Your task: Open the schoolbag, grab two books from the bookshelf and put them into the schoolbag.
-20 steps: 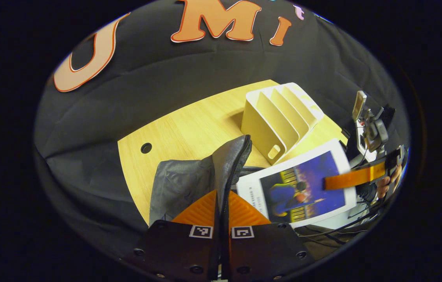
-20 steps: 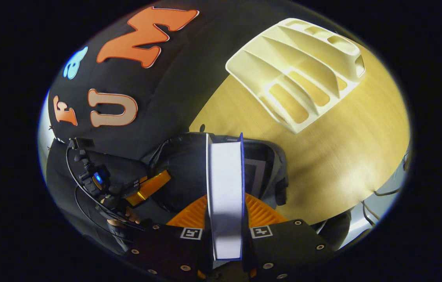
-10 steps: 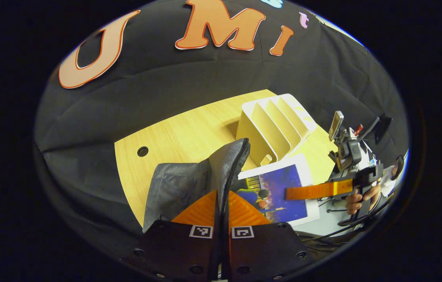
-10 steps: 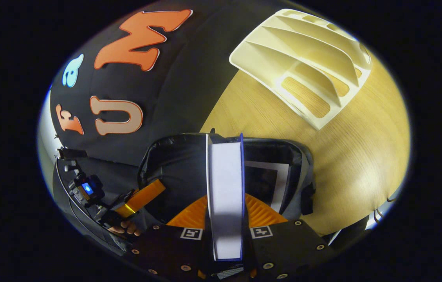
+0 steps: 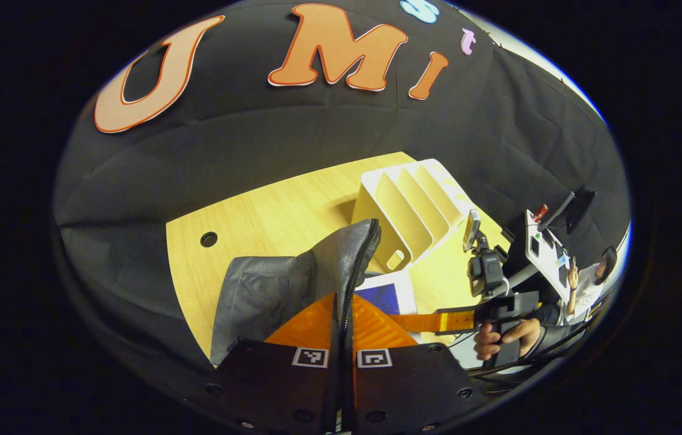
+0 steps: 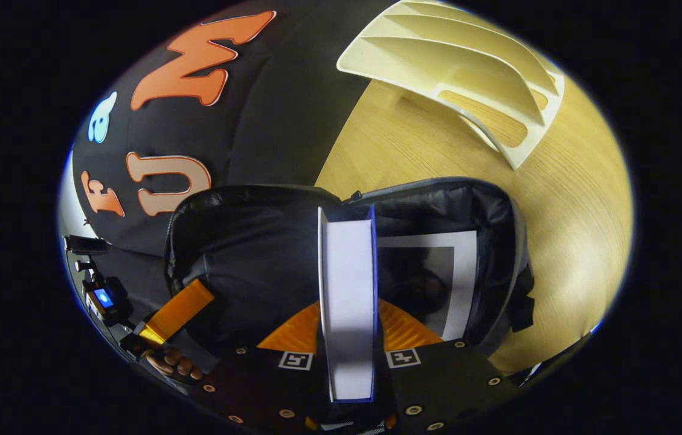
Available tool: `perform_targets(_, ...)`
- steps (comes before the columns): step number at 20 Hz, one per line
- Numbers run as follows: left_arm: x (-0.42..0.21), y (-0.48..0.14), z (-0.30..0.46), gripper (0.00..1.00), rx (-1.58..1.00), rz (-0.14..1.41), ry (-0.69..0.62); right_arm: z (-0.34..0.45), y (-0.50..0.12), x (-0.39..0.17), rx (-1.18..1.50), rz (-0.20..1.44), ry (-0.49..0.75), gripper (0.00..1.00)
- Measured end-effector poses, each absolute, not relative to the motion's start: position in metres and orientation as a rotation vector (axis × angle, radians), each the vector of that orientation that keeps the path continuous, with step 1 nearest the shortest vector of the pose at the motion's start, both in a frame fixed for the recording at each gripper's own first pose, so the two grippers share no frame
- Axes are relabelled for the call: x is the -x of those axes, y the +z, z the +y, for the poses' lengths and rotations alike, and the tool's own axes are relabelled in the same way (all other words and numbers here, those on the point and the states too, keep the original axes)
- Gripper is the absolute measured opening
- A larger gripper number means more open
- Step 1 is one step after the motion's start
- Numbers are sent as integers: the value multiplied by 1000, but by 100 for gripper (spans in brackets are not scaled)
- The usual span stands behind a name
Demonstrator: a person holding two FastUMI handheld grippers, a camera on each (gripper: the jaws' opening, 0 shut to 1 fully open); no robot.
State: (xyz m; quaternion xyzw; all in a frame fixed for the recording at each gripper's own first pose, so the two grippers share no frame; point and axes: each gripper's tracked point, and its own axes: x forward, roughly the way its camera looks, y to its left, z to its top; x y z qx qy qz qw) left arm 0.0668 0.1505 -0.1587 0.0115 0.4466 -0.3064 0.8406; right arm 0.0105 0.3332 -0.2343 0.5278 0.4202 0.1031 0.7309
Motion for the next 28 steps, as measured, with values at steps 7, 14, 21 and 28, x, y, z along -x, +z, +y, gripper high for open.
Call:
perform_targets(7, -65, -155, 152, 4, 0, 926, -650, 349, -248, -14, -1174, 968, 225, 33)
perform_targets(14, -60, -169, 154, 5, -22, 923, -637, 306, -253, 8, -962, 1034, 171, 82)
perform_targets(21, -47, -165, 127, 19, 33, 906, -603, 244, -230, 7, -898, 977, 180, 90)
perform_targets(28, -21, -156, 52, 80, 62, 874, -529, 150, -194, -4, -722, 882, 219, 92)
